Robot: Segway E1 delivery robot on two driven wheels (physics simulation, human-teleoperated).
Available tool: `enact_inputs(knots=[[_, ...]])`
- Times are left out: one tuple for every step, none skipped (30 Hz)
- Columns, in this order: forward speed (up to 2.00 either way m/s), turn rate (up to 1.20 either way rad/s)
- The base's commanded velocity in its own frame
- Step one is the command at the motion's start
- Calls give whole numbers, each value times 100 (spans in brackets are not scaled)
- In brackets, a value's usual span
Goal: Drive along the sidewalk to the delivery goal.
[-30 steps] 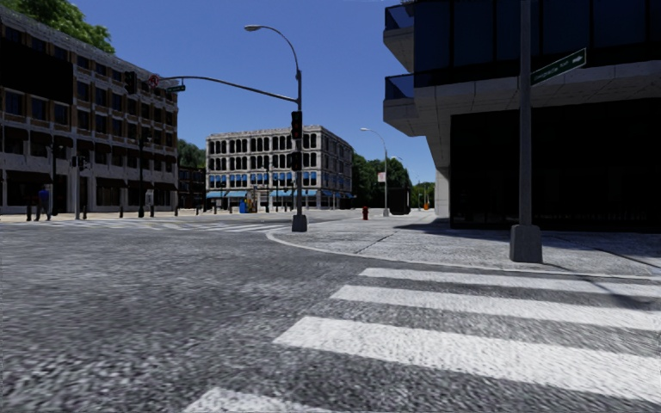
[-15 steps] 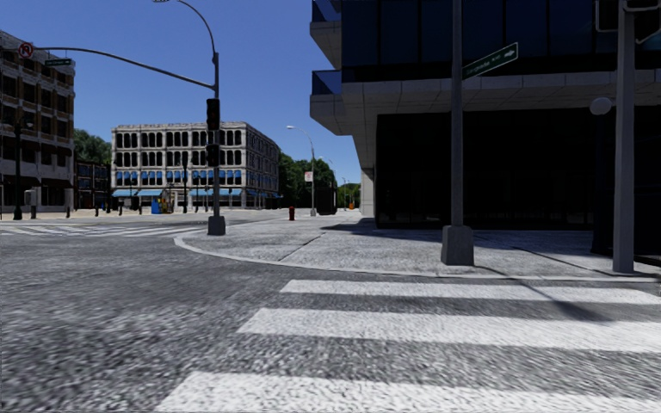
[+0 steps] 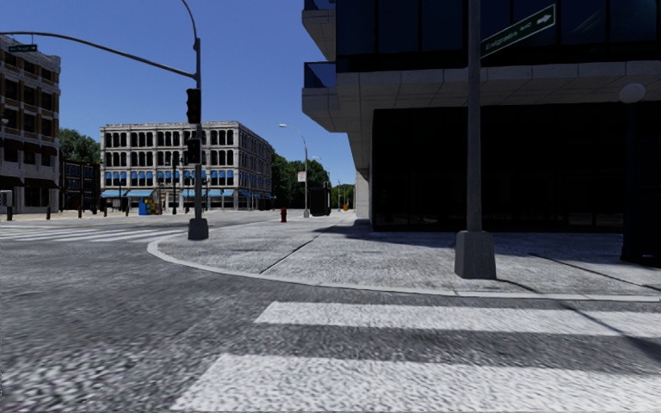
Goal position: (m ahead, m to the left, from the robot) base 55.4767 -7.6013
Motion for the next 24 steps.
enact_inputs(knots=[[200, 0], [200, 0], [200, 0], [200, 0], [200, -7], [200, -15], [200, -15], [200, -19], [200, -22], [200, -25], [200, -25], [200, -30], [200, -36], [200, -38], [200, -38], [200, -38], [200, -38], [200, -38], [200, -38], [200, -38], [200, -38], [200, 0], [200, 0], [200, 0]])
